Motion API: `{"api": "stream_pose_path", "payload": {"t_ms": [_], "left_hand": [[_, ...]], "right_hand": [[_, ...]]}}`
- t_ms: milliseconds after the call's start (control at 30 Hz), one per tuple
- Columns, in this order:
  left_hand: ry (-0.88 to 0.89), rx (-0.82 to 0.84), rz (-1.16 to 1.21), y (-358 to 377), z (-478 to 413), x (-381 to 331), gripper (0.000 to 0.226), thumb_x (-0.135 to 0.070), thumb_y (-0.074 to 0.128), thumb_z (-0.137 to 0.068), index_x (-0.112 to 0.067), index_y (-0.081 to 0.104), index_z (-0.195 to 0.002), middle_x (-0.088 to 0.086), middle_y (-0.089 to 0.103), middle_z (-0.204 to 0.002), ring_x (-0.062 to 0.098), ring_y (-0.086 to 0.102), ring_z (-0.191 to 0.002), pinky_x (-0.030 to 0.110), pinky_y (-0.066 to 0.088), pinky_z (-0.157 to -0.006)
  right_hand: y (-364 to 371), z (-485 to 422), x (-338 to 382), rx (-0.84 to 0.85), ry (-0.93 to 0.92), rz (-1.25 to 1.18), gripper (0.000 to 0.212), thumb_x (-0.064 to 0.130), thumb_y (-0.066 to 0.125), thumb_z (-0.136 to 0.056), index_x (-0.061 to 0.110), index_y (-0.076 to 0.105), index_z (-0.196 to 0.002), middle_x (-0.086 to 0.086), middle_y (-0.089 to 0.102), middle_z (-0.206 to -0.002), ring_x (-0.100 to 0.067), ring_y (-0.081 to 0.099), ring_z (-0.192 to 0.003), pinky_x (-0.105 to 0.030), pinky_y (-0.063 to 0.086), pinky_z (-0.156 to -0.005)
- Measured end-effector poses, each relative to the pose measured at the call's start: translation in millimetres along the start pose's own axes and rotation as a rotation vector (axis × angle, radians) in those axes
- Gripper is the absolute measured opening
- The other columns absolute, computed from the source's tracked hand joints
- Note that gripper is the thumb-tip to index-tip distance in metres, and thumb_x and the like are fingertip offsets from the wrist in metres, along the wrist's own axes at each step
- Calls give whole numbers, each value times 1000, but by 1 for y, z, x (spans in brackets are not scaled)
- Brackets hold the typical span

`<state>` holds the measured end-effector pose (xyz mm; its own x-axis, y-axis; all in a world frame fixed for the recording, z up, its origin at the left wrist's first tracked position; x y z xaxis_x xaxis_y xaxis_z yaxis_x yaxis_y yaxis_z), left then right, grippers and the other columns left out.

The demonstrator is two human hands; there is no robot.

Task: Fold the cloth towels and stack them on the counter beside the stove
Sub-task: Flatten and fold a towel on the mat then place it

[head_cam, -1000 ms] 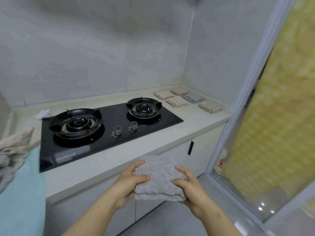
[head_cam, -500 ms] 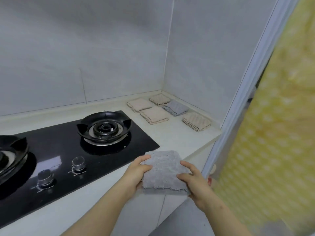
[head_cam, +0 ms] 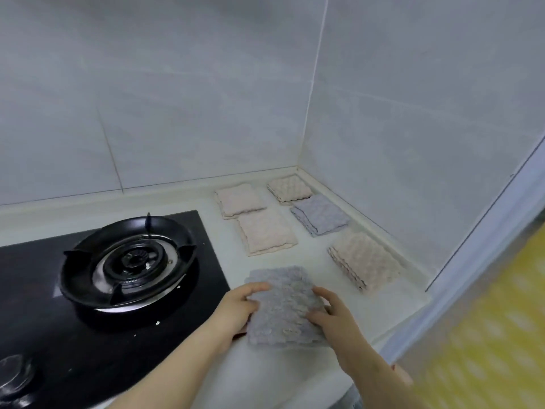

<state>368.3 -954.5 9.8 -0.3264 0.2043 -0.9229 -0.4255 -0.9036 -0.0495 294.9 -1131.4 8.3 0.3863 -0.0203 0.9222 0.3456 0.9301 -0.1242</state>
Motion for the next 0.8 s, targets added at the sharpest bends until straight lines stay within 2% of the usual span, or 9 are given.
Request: {"api": "stream_pose_path", "payload": {"t_ms": [100, 200, 267, 300, 333, 367, 500, 667, 800], "left_hand": [[-23, -50, -4, 18, -22, 0, 41, 6, 44, -93, -24, 56, -119, -11, 49, -48, -2, 40, -31, 10, 32, -38], [-54, -20, -59, 29, -35, 6, 56, 0, 59, -87, -25, 45, -135, -3, 47, -73, -3, 43, -41, 13, 41, -57], [-58, -54, -82, 35, -41, 10, 65, 0, 63, -84, -24, 39, -139, 5, 58, -103, 0, 61, -76, 11, 43, -68], [-57, -84, -78, 37, -43, 12, 66, 2, 63, -84, -25, 38, -139, 9, 54, -125, 10, 61, -105, 7, 42, -69], [-53, -100, -63, 39, -44, 12, 66, 3, 63, -83, -26, 38, -137, 13, 44, -139, 22, 53, -121, 6, 42, -69], [-46, -106, -42, 41, -45, 13, 67, 5, 63, -82, -27, 39, -135, 12, 41, -143, 25, 51, -122, 8, 44, -70], [-38, -139, -52, 47, -48, 10, 69, 10, 60, -80, -24, 39, -135, -5, 37, -138, 8, 50, -114, 12, 49, -77], [-37, -168, -158, 57, -52, 3, 69, 14, 58, -79, -15, 38, -137, -8, 33, -134, 10, 39, -123, 7, 43, -82], [-47, -181, -194, 61, -52, 6, 68, 14, 60, -79, -12, 37, -138, -7, 33, -133, 10, 40, -121, 5, 44, -80]], "right_hand": [[-15, -44, 2, 52, 5, 74, 42, -2, 51, -90, 19, 48, -126, 1, 56, -99, -14, 57, -75, -19, 48, -57], [-23, -76, 2, 97, -8, 120, 46, -6, 49, -88, 15, 49, -129, 1, 57, -101, -10, 56, -75, -14, 47, -59], [-26, -95, 3, 137, -6, 132, 45, -5, 50, -87, 17, 51, -126, 3, 58, -102, -8, 57, -78, -14, 47, -60], [-27, -104, 3, 163, 0, 134, 44, -4, 51, -87, 20, 51, -123, 5, 59, -103, -7, 57, -80, -16, 47, -63], [-27, -110, 4, 189, 8, 136, 42, -4, 52, -87, 21, 51, -120, 7, 59, -103, -7, 57, -82, -18, 47, -65], [-27, -114, 4, 219, 16, 139, 40, -3, 53, -87, 22, 50, -118, 9, 58, -101, -7, 57, -83, -20, 48, -67], [-31, -122, -1, 284, 27, 155, 43, -4, 57, -82, 17, 50, -118, -5, 62, -103, -21, 61, -84, -29, 47, -68], [-39, -124, -2, 319, 5, 152, 35, -6, 61, -78, 22, 52, -97, -8, 63, -95, -22, 61, -79, -30, 46, -70], [-41, -126, -5, 358, -4, 200, 32, -1, 63, -77, 25, 48, -88, -9, 63, -94, -21, 59, -74, -29, 44, -60]]}}
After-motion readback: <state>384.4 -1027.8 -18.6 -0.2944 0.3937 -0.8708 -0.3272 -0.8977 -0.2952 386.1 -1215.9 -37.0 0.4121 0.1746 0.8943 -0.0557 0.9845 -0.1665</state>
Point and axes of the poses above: each hand's wrist, its own z-axis away from the middle knuckle, its own y-axis out of the palm, x = y × z, the point moved 3 cm from there along -z, towards the middle knuckle
